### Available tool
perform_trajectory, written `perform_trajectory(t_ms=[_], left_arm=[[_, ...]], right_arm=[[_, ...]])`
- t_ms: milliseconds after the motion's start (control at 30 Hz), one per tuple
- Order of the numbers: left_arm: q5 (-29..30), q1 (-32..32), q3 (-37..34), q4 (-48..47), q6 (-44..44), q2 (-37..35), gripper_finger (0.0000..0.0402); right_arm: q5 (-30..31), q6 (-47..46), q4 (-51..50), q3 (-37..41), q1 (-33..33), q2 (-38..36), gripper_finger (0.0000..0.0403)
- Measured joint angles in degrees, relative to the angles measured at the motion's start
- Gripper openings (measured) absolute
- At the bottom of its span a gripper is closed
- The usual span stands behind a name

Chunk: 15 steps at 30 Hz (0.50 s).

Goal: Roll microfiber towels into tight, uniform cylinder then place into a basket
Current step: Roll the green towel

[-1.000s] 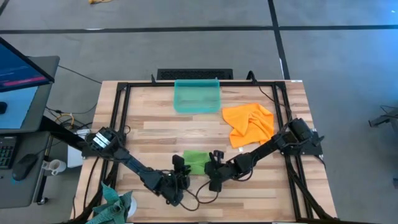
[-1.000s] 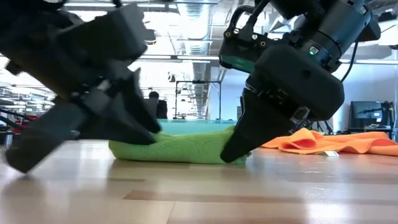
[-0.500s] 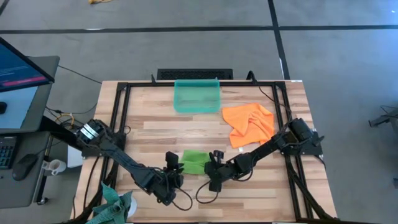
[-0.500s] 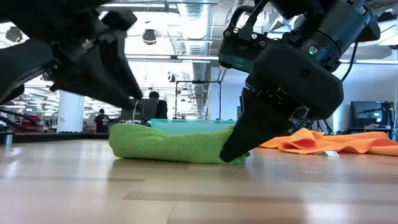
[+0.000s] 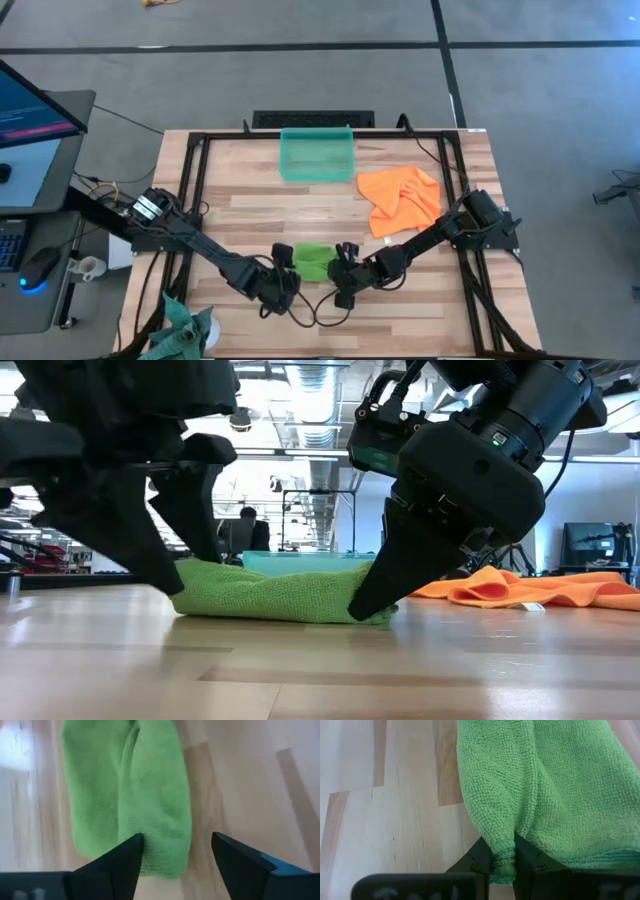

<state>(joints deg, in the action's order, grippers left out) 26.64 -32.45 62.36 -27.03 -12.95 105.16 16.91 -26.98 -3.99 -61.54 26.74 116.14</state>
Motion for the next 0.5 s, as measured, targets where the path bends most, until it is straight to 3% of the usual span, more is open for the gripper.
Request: perform_trajectory(t_ms=[167,333,500], left_arm=[[3.53,0.76,0.06,0.99,2.36,3.47,0.0240],[3.53,2.61,0.36,0.11,-1.96,5.13,0.0234],[3.28,3.55,0.38,-1.40,-5.40,5.13,0.0196]], right_arm=[[-0.04,-0.02,0.00,0.00,0.00,0.00,0.0064],[-0.09,-0.02,0.04,0.00,0.07,0.00,0.0064],[-2.40,-0.16,0.66,-0.14,0.12,0.00,0.0064]])
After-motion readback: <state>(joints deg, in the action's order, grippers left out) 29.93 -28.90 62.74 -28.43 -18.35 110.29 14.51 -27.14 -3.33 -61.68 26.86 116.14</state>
